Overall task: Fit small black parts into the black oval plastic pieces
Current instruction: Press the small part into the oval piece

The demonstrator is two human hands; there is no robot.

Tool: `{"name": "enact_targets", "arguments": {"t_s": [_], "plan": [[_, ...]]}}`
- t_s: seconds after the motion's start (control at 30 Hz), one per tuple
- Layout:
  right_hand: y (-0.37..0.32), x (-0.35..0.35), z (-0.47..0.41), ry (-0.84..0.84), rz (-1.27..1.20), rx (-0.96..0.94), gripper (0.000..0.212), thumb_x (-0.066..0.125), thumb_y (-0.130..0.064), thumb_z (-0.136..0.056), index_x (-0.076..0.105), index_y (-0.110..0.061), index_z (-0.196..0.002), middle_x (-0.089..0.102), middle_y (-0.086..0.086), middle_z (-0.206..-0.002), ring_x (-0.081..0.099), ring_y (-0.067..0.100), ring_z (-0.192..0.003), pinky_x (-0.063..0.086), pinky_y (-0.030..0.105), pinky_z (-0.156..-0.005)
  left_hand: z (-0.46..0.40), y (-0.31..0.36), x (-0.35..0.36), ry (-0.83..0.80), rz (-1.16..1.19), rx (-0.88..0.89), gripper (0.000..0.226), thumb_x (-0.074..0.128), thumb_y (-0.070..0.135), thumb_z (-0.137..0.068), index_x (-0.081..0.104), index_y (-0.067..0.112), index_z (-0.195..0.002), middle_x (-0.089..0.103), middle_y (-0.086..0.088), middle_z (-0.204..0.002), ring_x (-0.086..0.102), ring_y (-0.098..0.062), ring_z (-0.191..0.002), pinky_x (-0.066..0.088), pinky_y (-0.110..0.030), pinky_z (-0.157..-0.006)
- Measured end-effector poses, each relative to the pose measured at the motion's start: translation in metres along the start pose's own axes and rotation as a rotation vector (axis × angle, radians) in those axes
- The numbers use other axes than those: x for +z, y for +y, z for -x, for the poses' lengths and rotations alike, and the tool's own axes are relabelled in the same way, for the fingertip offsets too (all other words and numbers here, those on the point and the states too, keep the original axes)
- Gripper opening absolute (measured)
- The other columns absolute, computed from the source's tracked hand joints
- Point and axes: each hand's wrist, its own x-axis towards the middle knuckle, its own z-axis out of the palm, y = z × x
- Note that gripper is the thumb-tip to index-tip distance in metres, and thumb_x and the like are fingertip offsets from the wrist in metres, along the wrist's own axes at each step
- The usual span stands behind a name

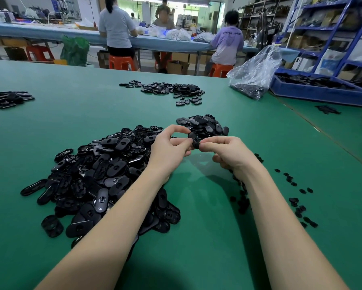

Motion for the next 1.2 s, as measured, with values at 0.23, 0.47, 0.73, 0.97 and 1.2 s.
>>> {"name": "enact_targets", "arguments": {"t_s": [0.23, 0.47, 0.73, 0.97, 1.2], "plan": [[0.000, 0.006, -0.001, 0.075, -0.033, -0.003, 0.004, 0.080, -0.021, -0.081, 0.077, -0.023, -0.082, 0.057, -0.014, -0.055, 0.039, 0.003, -0.041, 0.026, 0.016, -0.040, 0.004, 0.004, 0.003, -0.025, -0.026, 0.050, 0.018, 0.070, 0.001, -0.090, 0.068, 0.018, -0.096, 0.077, -0.010, -0.089, 0.076, -0.024, -0.082, 0.060, -0.030, -0.073], [-0.001, 0.005, 0.001, 0.076, -0.028, -0.011, 0.006, 0.081, -0.022, -0.081, 0.076, -0.023, -0.085, 0.050, -0.017, -0.046, 0.035, 0.002, -0.038, 0.024, 0.016, -0.038, 0.005, 0.007, 0.002, -0.067, -0.034, 0.062, 0.017, 0.071, 0.003, -0.089, 0.069, 0.018, -0.095, 0.078, -0.006, -0.086, 0.075, -0.016, -0.078, 0.056, -0.023, -0.068], [-0.001, 0.004, 0.004, 0.048, -0.056, -0.045, 0.014, 0.088, -0.033, -0.079, 0.078, -0.027, -0.087, 0.060, -0.010, -0.067, 0.041, 0.006, -0.050, 0.031, 0.015, -0.043, 0.003, 0.008, 0.000, -0.062, 0.126, -0.045, 0.017, 0.062, -0.007, -0.093, 0.060, 0.007, -0.102, 0.075, -0.019, -0.094, 0.073, -0.021, -0.076, 0.059, -0.023, -0.069], [0.006, 0.008, 0.006, -0.031, -0.076, -0.086, 0.014, 0.085, -0.034, -0.082, 0.076, -0.023, -0.086, 0.071, -0.003, -0.081, 0.049, 0.010, -0.057, 0.040, 0.023, -0.059, 0.000, 0.008, -0.004, -0.087, -0.043, -0.068, 0.021, 0.065, 0.002, -0.091, 0.072, 0.020, -0.101, 0.077, 0.000, -0.085, 0.069, -0.012, -0.080, 0.057, -0.020, -0.072], [0.007, 0.008, 0.005, -0.050, -0.064, -0.101, 0.010, 0.084, -0.030, -0.084, 0.075, -0.025, -0.083, 0.071, -0.009, -0.079, 0.053, 0.008, -0.057, 0.042, 0.018, -0.055, -0.001, 0.009, -0.011, -0.124, -0.080, -0.068, 0.018, 0.073, 0.003, -0.087, 0.068, 0.014, -0.099, 0.076, -0.001, -0.077, 0.070, -0.012, -0.073, 0.057, -0.022, -0.077]]}}
